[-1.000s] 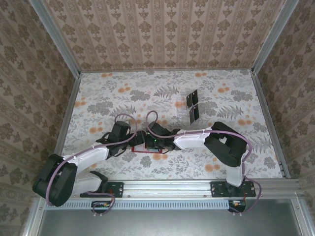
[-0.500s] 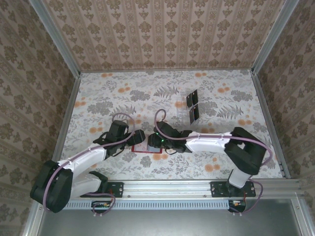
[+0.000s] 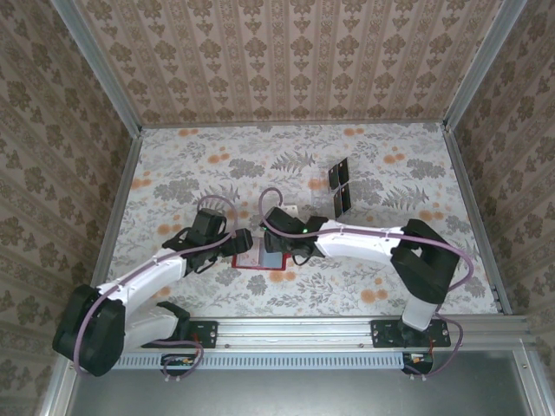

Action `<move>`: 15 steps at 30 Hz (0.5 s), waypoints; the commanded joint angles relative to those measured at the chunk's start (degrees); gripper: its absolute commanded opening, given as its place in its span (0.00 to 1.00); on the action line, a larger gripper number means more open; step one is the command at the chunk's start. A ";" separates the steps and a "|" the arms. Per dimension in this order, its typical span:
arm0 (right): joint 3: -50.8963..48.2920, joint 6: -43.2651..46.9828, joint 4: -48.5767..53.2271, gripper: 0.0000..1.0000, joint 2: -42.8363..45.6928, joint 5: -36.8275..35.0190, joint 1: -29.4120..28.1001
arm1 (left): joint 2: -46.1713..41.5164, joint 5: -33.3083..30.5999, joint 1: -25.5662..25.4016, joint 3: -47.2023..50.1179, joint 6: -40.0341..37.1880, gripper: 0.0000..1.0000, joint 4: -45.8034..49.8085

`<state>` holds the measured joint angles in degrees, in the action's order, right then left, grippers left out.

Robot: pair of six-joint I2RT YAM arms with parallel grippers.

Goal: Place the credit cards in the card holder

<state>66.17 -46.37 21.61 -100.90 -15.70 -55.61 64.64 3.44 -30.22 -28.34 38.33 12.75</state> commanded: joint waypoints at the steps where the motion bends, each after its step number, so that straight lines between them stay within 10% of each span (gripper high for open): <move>1: 3.04 2.34 6.47 0.63 -3.33 -4.42 -0.64 | 1.22 -0.53 0.42 -1.76 -2.20 1.00 2.35; 8: 2.63 2.03 7.77 0.51 -4.94 -7.57 -0.55 | 2.68 0.49 0.34 -2.33 -3.22 1.00 2.47; 15: -1.88 0.89 5.45 0.12 -2.54 -7.79 -0.15 | 3.73 1.82 -0.40 -2.42 -3.41 1.00 0.81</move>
<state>66.61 -44.82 26.63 -105.23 -21.43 -56.01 67.83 4.01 -30.33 -28.73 36.36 13.85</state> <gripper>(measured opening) 0.149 0.997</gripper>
